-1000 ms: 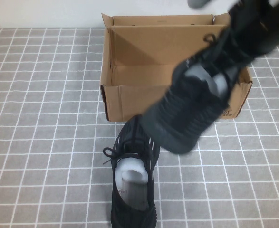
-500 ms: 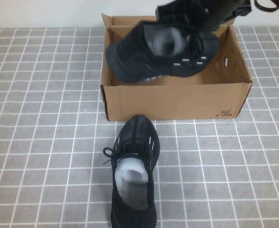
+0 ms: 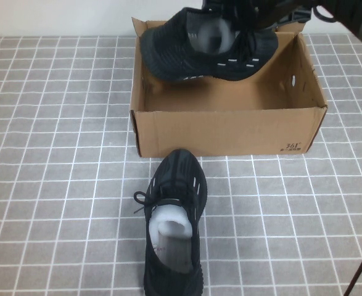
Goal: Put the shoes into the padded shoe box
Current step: Place the shoe in the shoe box
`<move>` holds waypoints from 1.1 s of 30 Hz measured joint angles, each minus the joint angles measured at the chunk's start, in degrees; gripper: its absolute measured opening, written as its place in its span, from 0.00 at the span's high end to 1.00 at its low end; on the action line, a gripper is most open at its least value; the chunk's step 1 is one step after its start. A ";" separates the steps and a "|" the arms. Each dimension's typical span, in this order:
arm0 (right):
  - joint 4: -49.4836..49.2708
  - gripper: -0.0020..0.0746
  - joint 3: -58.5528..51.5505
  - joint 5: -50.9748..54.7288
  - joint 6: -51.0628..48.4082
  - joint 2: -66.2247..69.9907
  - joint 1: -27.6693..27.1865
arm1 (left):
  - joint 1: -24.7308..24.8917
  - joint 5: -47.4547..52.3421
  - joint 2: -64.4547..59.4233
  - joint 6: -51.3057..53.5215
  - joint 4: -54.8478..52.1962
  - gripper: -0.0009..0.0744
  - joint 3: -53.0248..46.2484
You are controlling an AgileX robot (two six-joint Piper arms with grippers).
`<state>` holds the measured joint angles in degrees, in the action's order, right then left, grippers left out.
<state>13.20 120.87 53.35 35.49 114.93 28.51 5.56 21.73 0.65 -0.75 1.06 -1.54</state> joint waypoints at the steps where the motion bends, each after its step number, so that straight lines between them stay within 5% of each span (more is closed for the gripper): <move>1: 0.12 0.95 0.00 -0.41 0.26 0.52 -0.13 | 0.00 0.00 0.00 0.00 0.00 0.99 0.00; 19: 1.50 0.95 0.40 -9.50 7.35 6.78 -1.57 | 0.00 0.00 0.00 0.00 0.00 0.99 0.00; 33: 0.99 0.95 3.83 -6.71 5.87 7.17 -1.80 | 0.00 0.00 0.00 0.00 0.00 0.99 0.00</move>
<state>14.19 124.70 46.64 41.36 122.11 26.72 5.56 21.73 0.65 -0.75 1.06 -1.54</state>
